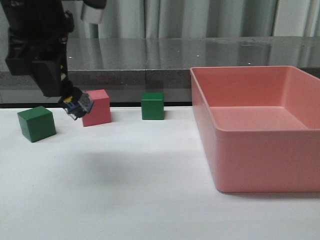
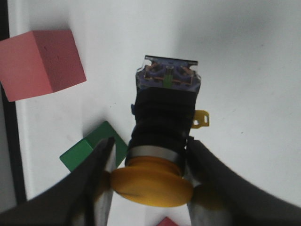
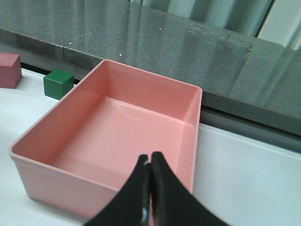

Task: Place and stand button with both arms
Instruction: 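Lift the button with the left gripper and rotate it upright, then set the button upright on the table and open the left gripper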

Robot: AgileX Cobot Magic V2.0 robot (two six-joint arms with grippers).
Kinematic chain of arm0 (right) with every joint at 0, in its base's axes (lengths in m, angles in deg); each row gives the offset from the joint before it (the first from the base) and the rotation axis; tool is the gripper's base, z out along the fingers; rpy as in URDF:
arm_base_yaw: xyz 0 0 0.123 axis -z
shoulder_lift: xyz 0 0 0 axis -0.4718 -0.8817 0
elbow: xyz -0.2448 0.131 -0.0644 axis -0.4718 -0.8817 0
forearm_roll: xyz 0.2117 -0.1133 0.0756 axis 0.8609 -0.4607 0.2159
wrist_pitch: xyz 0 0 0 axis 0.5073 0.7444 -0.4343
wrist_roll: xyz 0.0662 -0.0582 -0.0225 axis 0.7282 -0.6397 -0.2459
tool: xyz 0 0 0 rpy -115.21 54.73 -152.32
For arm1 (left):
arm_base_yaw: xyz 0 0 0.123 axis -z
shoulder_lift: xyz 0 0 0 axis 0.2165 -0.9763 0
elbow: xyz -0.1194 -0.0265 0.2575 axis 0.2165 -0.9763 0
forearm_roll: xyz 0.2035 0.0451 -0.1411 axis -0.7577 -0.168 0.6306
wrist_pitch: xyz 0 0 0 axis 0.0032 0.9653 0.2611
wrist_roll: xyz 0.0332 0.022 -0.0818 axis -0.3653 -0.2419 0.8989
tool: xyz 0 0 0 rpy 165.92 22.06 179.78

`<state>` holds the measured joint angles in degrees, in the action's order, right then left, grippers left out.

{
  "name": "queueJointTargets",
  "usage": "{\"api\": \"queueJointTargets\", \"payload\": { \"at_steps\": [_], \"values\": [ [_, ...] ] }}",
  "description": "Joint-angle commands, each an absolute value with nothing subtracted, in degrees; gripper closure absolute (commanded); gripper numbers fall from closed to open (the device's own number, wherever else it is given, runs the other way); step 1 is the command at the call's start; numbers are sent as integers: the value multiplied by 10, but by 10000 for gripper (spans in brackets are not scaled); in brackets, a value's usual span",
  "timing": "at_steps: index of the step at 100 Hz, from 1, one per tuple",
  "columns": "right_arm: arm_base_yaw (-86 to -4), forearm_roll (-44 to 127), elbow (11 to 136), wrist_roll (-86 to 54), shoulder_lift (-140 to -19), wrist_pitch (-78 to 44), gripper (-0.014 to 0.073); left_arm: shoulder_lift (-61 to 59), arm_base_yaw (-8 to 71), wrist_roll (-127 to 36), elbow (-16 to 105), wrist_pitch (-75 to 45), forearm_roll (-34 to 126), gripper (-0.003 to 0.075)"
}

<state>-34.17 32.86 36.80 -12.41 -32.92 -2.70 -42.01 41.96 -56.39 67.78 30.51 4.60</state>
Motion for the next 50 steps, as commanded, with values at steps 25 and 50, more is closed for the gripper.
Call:
{"api": "queueJointTargets", "payload": {
  "at_steps": [25,50],
  "values": [
    [-339,333,382,-125,-333,-74,655,-493,511,-546,694,325,-136,739],
    [-339,333,382,-125,-333,-74,655,-538,520,-546,694,332,-152,739]
  ]
}}
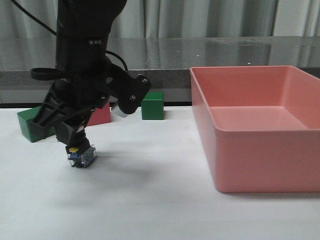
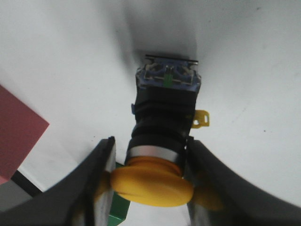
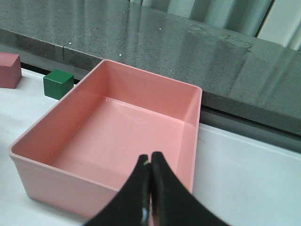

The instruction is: Place and stand button with both arms

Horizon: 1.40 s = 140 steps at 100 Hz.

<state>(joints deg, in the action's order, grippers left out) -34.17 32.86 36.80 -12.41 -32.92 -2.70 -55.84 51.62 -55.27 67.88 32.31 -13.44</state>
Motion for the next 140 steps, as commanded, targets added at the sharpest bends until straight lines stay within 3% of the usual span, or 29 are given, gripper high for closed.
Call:
{"api": "queueJointTargets", "payload": {
  "at_steps": [1,20,27,44,54,85,120,130,140],
  "values": [
    [-339,333,382,-125,-333,-74,655,-538,520,-546,694,332,-152,739],
    [-339,333,382,-125,-333,-75,655,-538,521,-546,694,330,-150,698],
    [-339,333,382,-125,-333,-75,655,-538,522,-546,695,328,-145,611],
    [-339,333,382,-125,-333,-75,655,-538,529,-546,706,324,-144,292],
    [-339,333,382,-125,-333,-75,655,-538,533,-546,714,323,-145,207],
    [-339,333,382,-125,-333,-75,655,-522,534,-546,723,354,-145,204],
    [-339,333,382,-125,-333,-76,655,-406,534,-541,723,397,-124,212],
    [-339,333,382,-125,-333,-75,655,-366,534,-465,723,406,-120,278],
    [-339,333,382,-125,-333,-74,655,-331,534,-405,723,404,-120,421]
  ]
}}
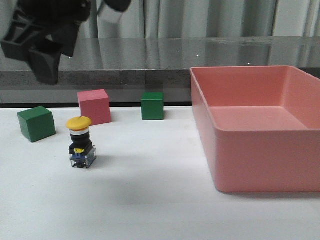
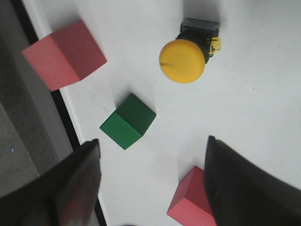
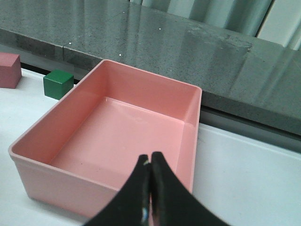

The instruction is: Place and stand button with both arms

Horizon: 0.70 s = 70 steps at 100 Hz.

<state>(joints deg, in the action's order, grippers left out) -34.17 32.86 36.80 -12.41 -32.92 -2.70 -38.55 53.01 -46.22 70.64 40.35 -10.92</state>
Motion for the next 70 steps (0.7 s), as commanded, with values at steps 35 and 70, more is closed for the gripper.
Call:
{"api": "queueJointTargets", "payload": {
  "at_steps": [35,70],
  "values": [
    [-339,333,382,-125,-333,-70,655,-207,497,-271,716,338,-11,740],
    [-339,333,382,-125,-333,-70,655,-8,327,-271,509,22,151,740]
  ]
}}
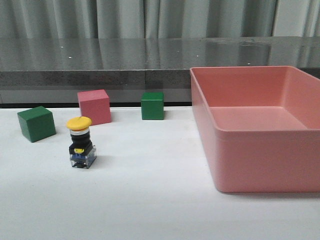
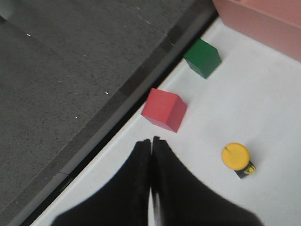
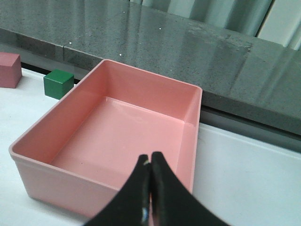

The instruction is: Place and stand button with both arms

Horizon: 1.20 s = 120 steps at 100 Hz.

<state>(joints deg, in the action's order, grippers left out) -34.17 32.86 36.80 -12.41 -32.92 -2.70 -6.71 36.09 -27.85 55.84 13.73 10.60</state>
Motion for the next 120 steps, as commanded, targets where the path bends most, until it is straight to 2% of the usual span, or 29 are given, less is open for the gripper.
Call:
{"api": "queueJointTargets", "payload": {
  "at_steps": [1,15,32,54,81,120],
  "values": [
    [-339,333,382,-125,-333,-70,655,1,321,-271,496,10,158,740],
    [-339,333,382,-125,-333,-70,655,93,281,-271,362,-87,217,740],
    [-339,333,382,-125,-333,-70,655,215,277,-271,214,-165,266,740],
    [-339,333,382,-125,-333,-70,655,387,277,-271,86,-181,321,740],
    [-339,333,382,-125,-333,-70,655,507,277,-271,38,-181,321,740],
    [-339,333,382,-125,-333,-70,655,513,277,-271,29,-182,321,740]
  ]
}}
